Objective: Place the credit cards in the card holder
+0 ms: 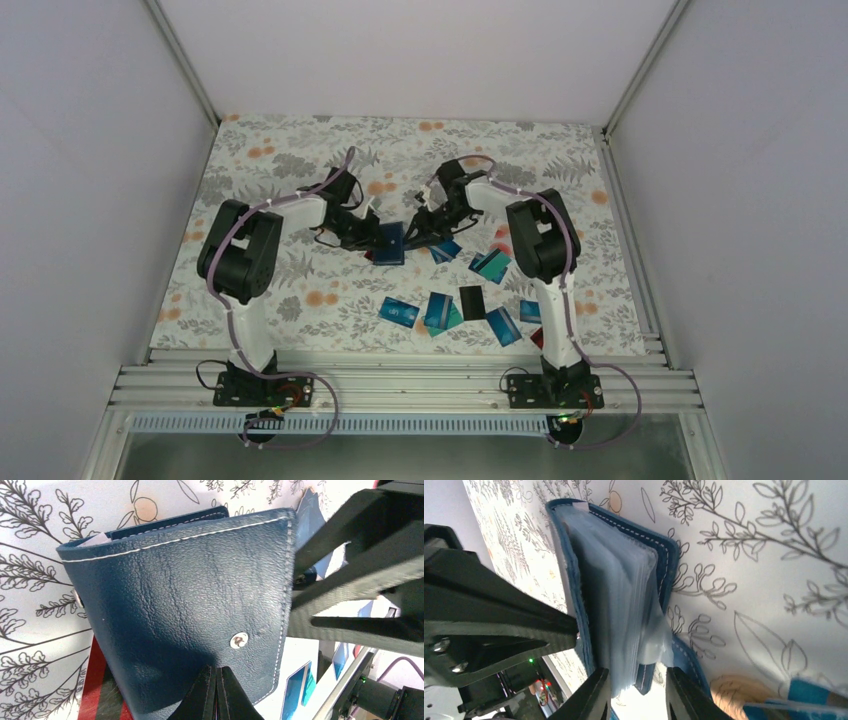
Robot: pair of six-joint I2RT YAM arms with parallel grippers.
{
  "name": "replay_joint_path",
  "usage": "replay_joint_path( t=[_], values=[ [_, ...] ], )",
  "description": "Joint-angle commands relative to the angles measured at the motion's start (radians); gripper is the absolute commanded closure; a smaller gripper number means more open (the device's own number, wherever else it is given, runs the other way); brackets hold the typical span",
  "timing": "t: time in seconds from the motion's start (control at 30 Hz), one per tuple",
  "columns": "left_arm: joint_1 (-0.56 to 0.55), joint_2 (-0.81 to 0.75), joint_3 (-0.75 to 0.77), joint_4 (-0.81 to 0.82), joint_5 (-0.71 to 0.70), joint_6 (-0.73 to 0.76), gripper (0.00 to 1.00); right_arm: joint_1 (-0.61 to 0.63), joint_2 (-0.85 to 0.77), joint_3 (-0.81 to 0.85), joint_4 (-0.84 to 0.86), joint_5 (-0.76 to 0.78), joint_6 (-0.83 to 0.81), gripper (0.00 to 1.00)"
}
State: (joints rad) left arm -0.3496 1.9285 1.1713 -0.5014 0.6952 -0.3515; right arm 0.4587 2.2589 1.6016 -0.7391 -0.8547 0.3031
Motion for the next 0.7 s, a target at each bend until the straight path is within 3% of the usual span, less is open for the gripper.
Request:
replay_joint_path(
  t=[0.0,0.13,0.37,0.67],
  values=[
    [0.002,0.044,0.006,0.006,-0.034,0.023,0.98,-0.005,-0.088,-0.021,-0.050,0.014,-0.019,0.70],
    [0.001,0.059,0.023,-0.005,-0.035,0.039,0.98,-0.005,-0.139,-0.047,-0.042,0.008,0.000,0.67],
    [0.001,0.068,0.043,-0.026,-0.042,0.050,0.98,0.014,-0.121,-0.034,0.028,-0.048,0.059,0.77],
    [-0.002,0.070,0.051,-0.043,-0.063,0.062,0.98,0.016,-0.220,-0.060,-0.036,0.366,0.104,0.76]
  ],
)
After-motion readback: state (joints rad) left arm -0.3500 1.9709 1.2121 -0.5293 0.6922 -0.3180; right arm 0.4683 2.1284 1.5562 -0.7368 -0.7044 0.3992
